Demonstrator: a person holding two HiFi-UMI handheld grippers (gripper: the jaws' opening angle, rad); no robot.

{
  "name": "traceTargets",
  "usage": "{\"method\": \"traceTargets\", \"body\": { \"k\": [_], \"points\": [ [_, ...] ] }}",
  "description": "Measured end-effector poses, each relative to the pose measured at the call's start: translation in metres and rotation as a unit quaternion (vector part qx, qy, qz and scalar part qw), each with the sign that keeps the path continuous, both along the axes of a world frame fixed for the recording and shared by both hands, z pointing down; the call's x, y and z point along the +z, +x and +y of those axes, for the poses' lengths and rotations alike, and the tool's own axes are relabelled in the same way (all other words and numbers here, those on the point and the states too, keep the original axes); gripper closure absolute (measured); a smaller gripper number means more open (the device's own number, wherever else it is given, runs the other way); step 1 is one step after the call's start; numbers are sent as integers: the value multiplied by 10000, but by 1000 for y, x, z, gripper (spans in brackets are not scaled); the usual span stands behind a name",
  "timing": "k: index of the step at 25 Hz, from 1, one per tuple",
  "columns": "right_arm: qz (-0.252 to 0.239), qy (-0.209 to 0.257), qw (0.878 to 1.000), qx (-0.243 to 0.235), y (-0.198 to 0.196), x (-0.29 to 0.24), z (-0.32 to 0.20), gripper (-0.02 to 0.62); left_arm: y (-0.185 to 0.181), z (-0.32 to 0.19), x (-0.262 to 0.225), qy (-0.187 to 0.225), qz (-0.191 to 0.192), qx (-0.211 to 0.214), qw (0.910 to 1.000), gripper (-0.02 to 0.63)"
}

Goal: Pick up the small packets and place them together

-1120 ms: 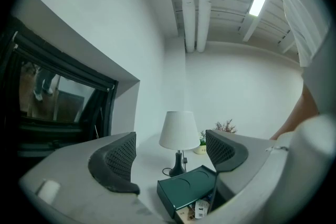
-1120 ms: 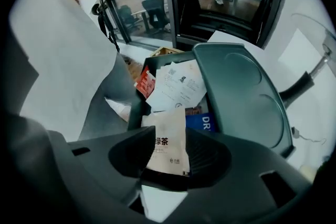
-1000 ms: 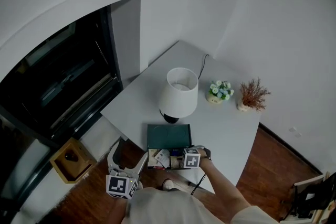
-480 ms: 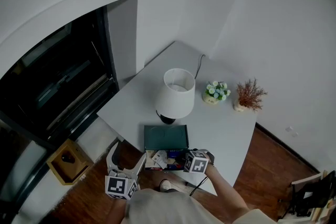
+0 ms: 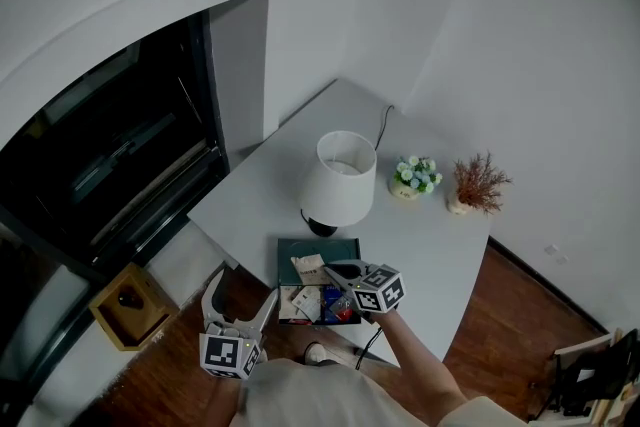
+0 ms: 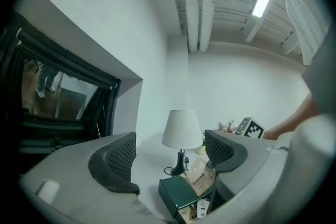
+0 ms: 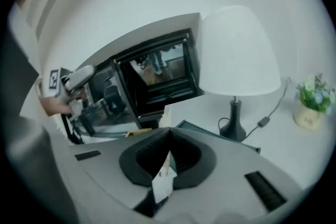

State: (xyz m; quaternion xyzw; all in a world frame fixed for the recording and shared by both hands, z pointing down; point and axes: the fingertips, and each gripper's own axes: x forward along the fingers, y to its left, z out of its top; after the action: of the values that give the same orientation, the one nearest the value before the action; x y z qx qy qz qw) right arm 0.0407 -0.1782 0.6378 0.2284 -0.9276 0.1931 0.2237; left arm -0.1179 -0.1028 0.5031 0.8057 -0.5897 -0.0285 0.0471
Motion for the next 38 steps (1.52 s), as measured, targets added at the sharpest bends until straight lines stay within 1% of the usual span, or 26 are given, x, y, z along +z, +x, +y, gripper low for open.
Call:
{"method": "traceTargets", "body": {
  "k": [1,3,5,6,7,9,11,13,14,15,16,17,18,19,21,23,24,26,27,30,33,35,36,38],
  "points": [
    [-203,-153,9992,311,-3,3,-10,592,-2,1,1,-7,1,-24,10000,212],
    [-546,-597,9932,840,-10,16,-24,592,-5,2,1,-17,9,-68,10000,212],
    [-747,-1098,9831,1259,-17,34,-33,592,-8,3,1,-19,2,-104,9999,212],
    [-773,-1324,9775,1448,-19,45,-37,592,-9,3,0,-18,-2,-122,9999,212],
    [-738,-1507,9724,1620,-20,56,-39,592,-11,3,0,-16,-6,-138,9999,212],
    [-524,-1733,9648,1910,-21,76,-42,592,-14,3,-2,-8,-22,-164,9999,212],
    [-282,-1818,9593,2143,-20,90,-44,592,-17,4,-3,0,-48,-179,9998,212],
    [-29,-1781,9576,2262,-18,98,-47,594,-20,4,-4,10,-75,-181,9998,212],
    [157,-1736,9590,2233,-18,102,-47,560,-21,4,-4,12,-75,-186,9998,212],
    [363,-1691,9612,2149,-19,105,-47,545,-22,4,-3,8,-65,-193,9998,212],
    [532,-1644,9630,2068,-20,107,-47,447,-22,4,-2,4,-61,-191,9998,212],
    [625,-1571,9642,2045,-21,107,-47,317,-22,4,-1,1,-68,-178,9998,212],
    [634,-1447,9652,2082,-20,104,-48,299,-22,3,-1,-2,-86,-158,9998,212],
    [564,-1265,9670,2139,-19,97,-49,299,-21,2,-2,-3,-98,-137,9999,212],
    [227,-745,9737,2140,-19,72,-50,299,-20,1,-4,25,-76,-96,9999,212],
    [-166,73,9792,2022,-18,28,-46,299,-18,-1,-7,88,-27,-44,9999,218],
    [-336,553,9779,1986,-14,2,-43,301,-18,-3,-8,115,-6,-16,9999,218],
    [-646,1405,9671,2019,-2,-47,-34,301,-14,-7,-11,152,-8,65,9999,218],
    [-777,1732,9597,2070,7,-69,-28,301,-12,-8,-11,163,-25,113,9998,218],
    [-1047,2407,9373,2292,35,-116,-9,301,-5,-14,-9,154,-22,199,9997,218],
    [-1154,2866,9161,2557,62,-146,9,301,1,-20,-10,172,-49,252,9995,216],
    [-1090,3045,9065,2715,76,-155,20,301,7,-22,-12,210,-24,275,9994,213],
    [-1018,3076,9054,2744,80,-155,25,301,9,-22,-12,218,-10,297,9993,208],
    [-875,3032,9104,2677,81,-151,31,301,16,-22,-10,196,-69,384,9990,191]
  ]
}}
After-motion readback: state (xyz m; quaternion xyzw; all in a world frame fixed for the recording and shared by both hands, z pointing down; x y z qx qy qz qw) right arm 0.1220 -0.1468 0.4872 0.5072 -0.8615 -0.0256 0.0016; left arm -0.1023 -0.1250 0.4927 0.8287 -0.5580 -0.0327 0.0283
